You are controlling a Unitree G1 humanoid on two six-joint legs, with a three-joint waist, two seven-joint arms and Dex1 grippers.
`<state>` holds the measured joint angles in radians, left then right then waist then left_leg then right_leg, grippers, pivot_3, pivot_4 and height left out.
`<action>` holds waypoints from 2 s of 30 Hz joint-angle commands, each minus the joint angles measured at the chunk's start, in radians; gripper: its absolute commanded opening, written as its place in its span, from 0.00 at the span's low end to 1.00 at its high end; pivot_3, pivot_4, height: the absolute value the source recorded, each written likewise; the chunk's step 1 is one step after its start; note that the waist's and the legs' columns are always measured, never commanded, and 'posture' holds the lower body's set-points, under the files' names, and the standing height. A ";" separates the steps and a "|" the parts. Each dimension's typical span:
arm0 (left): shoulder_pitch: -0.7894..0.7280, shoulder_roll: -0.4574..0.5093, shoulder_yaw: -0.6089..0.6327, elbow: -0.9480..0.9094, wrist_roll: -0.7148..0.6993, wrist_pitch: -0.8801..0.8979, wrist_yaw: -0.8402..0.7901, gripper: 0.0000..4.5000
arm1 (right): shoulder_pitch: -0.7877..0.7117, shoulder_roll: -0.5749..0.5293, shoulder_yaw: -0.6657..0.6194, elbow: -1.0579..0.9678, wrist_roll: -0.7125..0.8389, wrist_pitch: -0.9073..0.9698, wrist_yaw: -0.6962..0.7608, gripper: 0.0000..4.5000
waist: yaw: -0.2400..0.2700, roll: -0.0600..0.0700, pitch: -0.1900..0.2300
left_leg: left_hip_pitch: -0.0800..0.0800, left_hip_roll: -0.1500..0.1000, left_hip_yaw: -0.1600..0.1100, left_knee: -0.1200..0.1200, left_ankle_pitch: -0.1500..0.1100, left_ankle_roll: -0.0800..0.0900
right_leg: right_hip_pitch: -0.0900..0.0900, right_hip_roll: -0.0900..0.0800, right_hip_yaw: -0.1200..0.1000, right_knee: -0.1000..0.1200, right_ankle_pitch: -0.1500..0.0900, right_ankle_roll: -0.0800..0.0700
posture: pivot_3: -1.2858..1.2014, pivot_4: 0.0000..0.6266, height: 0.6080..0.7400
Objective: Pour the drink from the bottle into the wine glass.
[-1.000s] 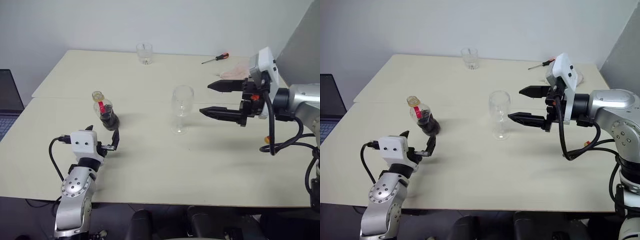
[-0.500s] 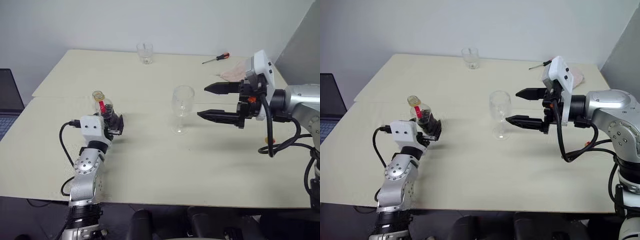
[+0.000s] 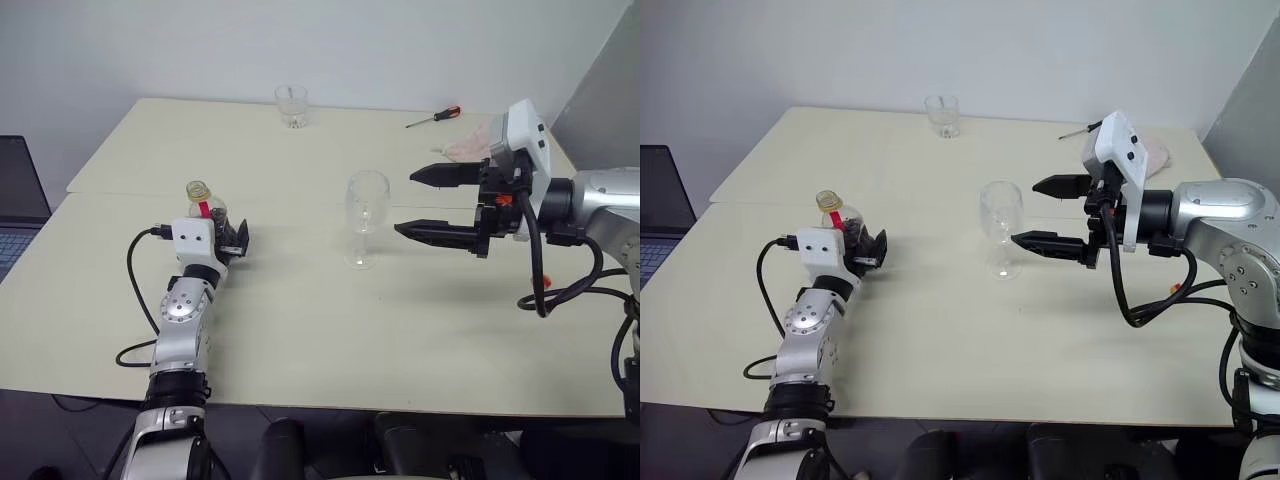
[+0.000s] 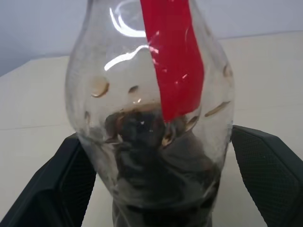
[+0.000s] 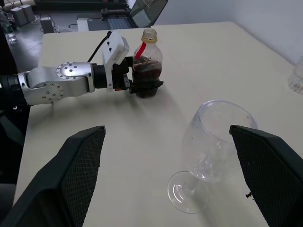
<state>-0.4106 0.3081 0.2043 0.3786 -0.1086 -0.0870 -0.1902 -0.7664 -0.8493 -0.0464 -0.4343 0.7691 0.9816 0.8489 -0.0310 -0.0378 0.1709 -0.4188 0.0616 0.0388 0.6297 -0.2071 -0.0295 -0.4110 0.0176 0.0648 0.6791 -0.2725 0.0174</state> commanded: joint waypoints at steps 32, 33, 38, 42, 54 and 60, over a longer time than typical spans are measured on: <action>-0.816 0.165 -0.351 0.632 0.242 -0.442 -0.552 0.21 | 0.582 0.125 -0.365 -0.319 0.000 -0.224 -0.269 1.00 | 0.000 -0.003 0.003 | -0.008 -0.007 -0.008 0.000 0.000 0.000 | -0.002 0.000 -0.013 0.000 -0.001 0.003 | 0.52 0.24 1.00; -0.834 0.155 -0.355 0.658 0.247 -0.450 -0.558 0.21 | 0.593 0.131 -0.353 -0.335 0.008 -0.220 -0.282 1.00 | 0.000 -0.003 0.003 | -0.008 -0.008 -0.008 0.000 0.000 0.000 | -0.002 0.000 -0.013 0.000 -0.001 0.003 | 0.52 0.24 1.00; -0.887 0.152 -0.408 0.743 0.339 -0.550 -0.517 0.20 | 0.604 0.144 -0.325 -0.367 0.015 -0.220 -0.336 1.00 | -0.001 -0.003 0.003 | -0.008 -0.009 -0.008 0.001 0.000 0.000 | -0.002 -0.001 -0.013 0.000 -0.001 0.003 | 0.52 0.24 1.00; -0.917 0.157 -0.439 0.787 0.405 -0.600 -0.452 0.20 | 0.614 0.141 -0.316 -0.387 0.028 -0.212 -0.359 1.00 | 0.000 -0.003 0.003 | -0.009 -0.009 -0.010 0.001 0.000 0.000 | -0.002 -0.001 -0.015 0.000 -0.001 0.003 | 0.52 0.24 1.00; -0.969 0.151 -0.527 0.843 0.559 -0.683 -0.294 0.20 | 0.618 0.137 -0.274 -0.400 0.035 -0.221 -0.405 1.00 | 0.001 -0.003 0.003 | -0.010 -0.009 -0.011 0.003 0.000 0.000 | -0.002 -0.002 -0.017 0.001 -0.001 0.003 | 0.52 0.24 1.00; -0.987 0.153 -0.550 0.864 0.598 -0.701 -0.250 0.20 | 0.619 0.136 -0.268 -0.403 0.035 -0.224 -0.422 1.00 | 0.001 -0.003 0.003 | -0.011 -0.009 -0.012 0.004 0.000 0.000 | -0.002 -0.002 -0.018 0.001 -0.001 0.003 | 0.52 0.24 1.00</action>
<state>-1.3511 0.4543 -0.3481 1.2550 0.4890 -0.7701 -0.4696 -0.1446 -0.7040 -0.3016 -0.8018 0.8005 0.7757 0.4334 -0.0302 -0.0413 0.1740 -0.4300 0.0525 0.0269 0.6337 -0.2068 -0.0298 -0.4133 0.0155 0.0471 0.6800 -0.2739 0.0203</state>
